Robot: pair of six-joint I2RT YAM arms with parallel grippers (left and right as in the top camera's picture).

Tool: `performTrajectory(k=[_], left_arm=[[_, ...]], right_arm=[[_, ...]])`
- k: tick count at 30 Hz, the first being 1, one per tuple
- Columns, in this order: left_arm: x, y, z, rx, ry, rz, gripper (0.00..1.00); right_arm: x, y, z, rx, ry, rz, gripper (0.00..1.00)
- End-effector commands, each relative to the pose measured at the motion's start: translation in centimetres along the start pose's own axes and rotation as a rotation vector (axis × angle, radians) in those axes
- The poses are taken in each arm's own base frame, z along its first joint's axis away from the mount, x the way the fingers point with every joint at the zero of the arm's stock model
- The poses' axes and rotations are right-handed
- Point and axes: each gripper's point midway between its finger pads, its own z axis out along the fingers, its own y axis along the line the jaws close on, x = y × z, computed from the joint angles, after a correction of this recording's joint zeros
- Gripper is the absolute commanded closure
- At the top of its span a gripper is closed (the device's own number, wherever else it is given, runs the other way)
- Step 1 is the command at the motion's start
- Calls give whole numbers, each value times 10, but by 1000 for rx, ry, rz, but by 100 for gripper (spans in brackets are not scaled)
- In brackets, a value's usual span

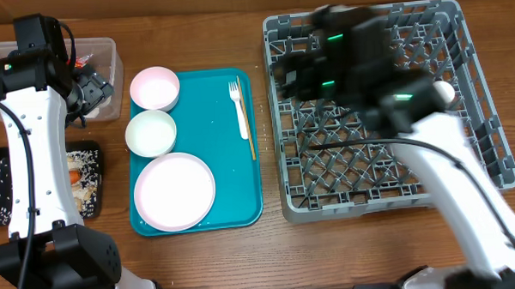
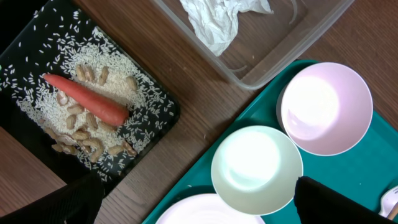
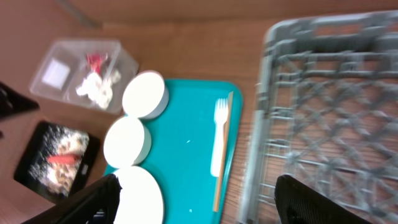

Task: Sort waste into correct bins and load items into the dishwasher rack
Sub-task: 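Move the right gripper back to the white plastic fork on the tray, then lower the right gripper and grasp the white fork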

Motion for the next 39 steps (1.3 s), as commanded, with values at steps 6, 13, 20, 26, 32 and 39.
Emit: performTrajectory(k=[6,13,20,26,32,39], left_arm=[[-3,-1,-2,9,-8,-23,0],[-3,-1,-2,9,-8,-23,0],[-3,-1,-2,9,-8,-23,0],[-3,-1,-2,9,-8,-23,0],[-3,-1,-2,9,-8,-23,0],[-3,-1,-2,9,-7,-23,0]], right_arm=[[63,18,119,144,142,-128,18],[100,20,177,150,210,-158,18],[123,10,211,166,249,-163,18],[134,4,227,175,265,-157,18],[140,2,234,179,273,-158,18],[153,-12,246,226,293,-160,18]])
